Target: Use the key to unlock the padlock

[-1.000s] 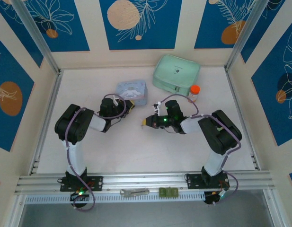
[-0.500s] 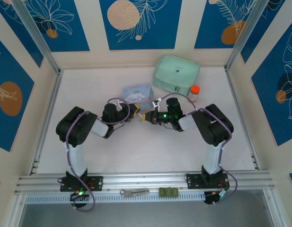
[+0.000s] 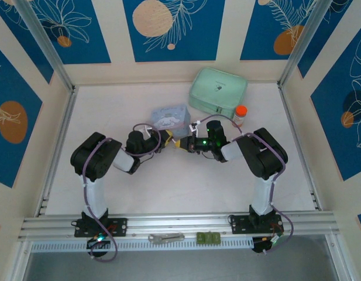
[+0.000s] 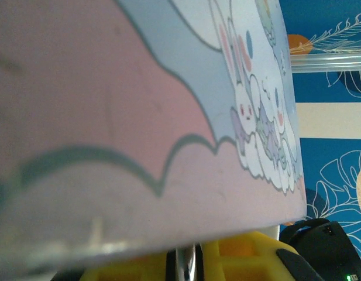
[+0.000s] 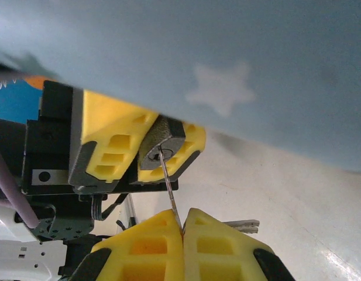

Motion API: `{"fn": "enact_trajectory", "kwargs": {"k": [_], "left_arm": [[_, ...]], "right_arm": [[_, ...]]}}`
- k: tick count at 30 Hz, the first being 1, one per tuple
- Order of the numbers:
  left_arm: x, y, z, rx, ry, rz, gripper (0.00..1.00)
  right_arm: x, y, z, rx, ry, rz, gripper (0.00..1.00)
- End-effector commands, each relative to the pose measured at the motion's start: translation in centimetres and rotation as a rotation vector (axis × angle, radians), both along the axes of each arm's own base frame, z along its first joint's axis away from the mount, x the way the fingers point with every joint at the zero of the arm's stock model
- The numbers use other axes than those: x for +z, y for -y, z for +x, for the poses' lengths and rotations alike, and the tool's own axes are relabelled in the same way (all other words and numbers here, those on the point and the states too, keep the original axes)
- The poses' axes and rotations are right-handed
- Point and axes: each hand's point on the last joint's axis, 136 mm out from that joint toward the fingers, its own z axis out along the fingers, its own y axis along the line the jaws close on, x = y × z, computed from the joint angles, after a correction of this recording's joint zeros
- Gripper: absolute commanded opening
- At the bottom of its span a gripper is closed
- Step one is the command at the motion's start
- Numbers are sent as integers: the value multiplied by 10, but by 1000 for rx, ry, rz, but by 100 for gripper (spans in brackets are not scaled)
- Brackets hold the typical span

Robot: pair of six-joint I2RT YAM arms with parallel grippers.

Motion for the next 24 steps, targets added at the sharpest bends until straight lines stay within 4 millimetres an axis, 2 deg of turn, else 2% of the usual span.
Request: {"fn": "enact_trajectory", "kwargs": {"k": [1, 12, 24], "left_arm": [[17, 2, 0, 1, 81, -12, 0], [22, 6, -1, -6, 94, -22, 0], [24, 13, -5, -23, 101, -21, 0]], "right_arm": [[8, 0, -1, 13, 12, 18, 0], [4, -5, -4, 21, 9, 9, 0], [11, -10, -1, 26, 25, 28, 0]]}}
